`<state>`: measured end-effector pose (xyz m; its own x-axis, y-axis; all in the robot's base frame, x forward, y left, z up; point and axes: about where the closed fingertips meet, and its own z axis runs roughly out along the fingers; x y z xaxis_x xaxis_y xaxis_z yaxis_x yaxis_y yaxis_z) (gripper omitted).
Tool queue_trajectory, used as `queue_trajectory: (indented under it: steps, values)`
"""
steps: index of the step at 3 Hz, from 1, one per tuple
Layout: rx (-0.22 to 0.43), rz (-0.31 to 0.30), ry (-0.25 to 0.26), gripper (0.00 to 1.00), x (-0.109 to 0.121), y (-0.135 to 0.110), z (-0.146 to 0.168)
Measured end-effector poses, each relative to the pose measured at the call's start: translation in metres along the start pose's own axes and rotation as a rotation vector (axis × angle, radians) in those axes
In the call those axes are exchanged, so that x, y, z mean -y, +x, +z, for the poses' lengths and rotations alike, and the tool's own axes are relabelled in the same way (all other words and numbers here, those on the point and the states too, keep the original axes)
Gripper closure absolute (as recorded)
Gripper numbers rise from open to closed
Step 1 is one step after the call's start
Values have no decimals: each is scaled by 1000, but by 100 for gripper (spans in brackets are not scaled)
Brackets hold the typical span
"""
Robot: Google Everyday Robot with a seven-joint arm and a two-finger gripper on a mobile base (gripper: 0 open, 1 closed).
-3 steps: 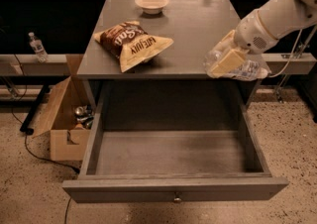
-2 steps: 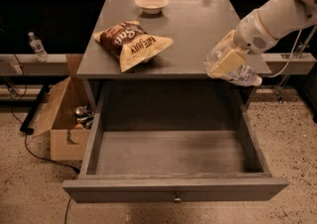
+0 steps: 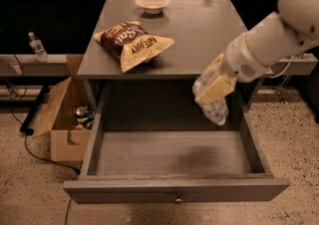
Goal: Place blue plastic bottle into top drawer
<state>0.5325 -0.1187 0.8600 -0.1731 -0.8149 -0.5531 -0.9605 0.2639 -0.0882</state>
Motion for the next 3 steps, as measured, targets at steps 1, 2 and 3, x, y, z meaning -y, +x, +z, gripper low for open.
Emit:
queue_trajectory:
  steps: [1, 2, 3]
  values:
    - [-30, 40, -42, 100, -32, 3, 31]
    - [-45, 91, -98, 100, -46, 18, 73]
    - [-48, 138, -138, 100, -47, 34, 104]
